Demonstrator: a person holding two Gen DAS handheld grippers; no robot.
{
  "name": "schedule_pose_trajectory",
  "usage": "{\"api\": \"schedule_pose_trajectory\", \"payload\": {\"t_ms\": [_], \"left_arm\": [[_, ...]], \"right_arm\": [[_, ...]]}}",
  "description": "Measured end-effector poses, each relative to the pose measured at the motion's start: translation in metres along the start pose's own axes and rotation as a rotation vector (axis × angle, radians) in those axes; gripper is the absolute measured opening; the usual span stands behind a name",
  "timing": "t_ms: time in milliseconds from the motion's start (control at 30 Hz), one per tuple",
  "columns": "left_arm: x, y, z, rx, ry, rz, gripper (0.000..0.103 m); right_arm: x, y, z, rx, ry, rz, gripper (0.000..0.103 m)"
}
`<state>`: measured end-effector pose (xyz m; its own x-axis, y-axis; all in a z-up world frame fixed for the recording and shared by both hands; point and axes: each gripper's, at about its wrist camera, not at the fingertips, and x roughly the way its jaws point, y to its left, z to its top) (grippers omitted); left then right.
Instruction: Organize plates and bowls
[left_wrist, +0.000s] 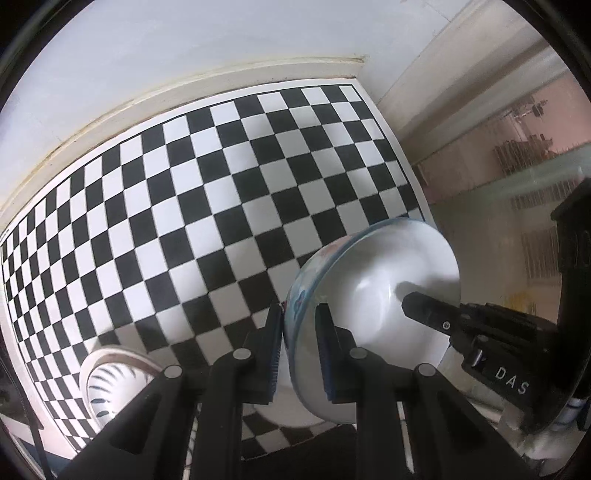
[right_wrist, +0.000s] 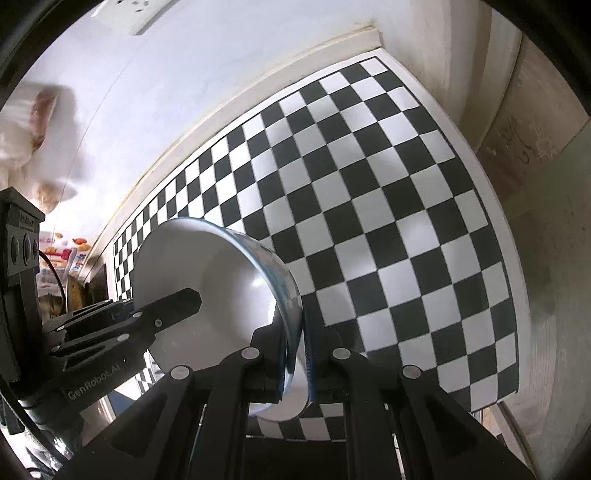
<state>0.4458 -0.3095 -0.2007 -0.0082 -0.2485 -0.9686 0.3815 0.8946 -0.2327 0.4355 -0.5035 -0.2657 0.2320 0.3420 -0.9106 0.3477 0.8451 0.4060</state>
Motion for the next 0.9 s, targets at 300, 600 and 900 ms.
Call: {"api": "schedule_pose_trajectory", "payload": {"t_ms": [300, 600, 900], "left_arm": [[-0.005, 0.008, -0.037, 0.007, 0.006, -0.005, 0.016], [0.034, 0.021, -0.054, -0.015, 0.098, 0.004, 0.016], [0.059, 0.020, -0.061, -0.001, 0.149, 0.060, 0.016]], "right_arm": [[0.005, 0.011, -0.037, -0.017, 0.019, 0.001, 0.010], [0.045, 0.000, -0.058, 0.008, 0.093, -0.009, 0.009], [0.075, -0.003, -0.064, -0.013, 0.146, -0.054, 0.009]]}}
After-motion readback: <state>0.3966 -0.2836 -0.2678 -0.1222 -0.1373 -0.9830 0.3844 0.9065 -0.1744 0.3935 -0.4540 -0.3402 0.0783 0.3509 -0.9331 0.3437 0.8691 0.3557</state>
